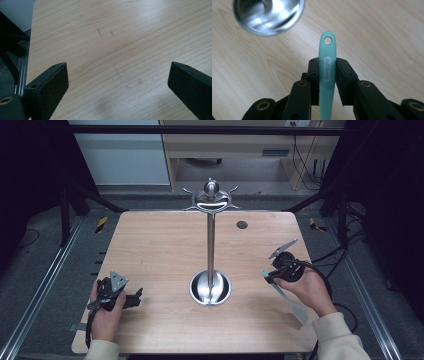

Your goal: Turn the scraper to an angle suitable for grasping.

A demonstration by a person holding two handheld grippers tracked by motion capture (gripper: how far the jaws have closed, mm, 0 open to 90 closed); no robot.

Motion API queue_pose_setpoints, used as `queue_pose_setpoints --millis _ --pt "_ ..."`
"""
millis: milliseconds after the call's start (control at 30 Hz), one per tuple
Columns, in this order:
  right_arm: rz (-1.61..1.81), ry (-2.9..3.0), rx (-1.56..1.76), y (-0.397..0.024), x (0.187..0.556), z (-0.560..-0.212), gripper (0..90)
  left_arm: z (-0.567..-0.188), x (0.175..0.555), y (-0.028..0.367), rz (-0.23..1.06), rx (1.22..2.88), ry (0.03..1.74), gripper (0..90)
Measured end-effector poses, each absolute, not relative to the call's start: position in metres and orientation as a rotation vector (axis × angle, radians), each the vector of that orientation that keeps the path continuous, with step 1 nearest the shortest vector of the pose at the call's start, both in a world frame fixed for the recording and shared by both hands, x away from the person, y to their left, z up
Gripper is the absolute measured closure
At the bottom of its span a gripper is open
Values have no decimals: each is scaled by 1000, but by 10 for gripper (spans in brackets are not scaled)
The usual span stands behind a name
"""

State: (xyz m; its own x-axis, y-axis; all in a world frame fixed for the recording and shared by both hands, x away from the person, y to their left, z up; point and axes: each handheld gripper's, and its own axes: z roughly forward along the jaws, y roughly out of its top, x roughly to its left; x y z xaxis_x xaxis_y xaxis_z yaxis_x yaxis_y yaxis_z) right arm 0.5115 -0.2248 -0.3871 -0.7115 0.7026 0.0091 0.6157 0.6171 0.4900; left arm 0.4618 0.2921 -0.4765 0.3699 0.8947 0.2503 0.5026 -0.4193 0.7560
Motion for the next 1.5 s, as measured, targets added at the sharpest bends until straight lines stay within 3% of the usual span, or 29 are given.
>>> queue_pose_setpoints --millis 467,967,1500 --pt "981 2460 970 -220 504 -328 744 -478 459 293 891 2059 1214 30" --pt "1149 2403 903 -197 499 -319 744 -478 458 297 892 2041 1241 30" --pt "1224 2319 877 -199 492 -318 744 -477 457 299 888 2028 1240 30"
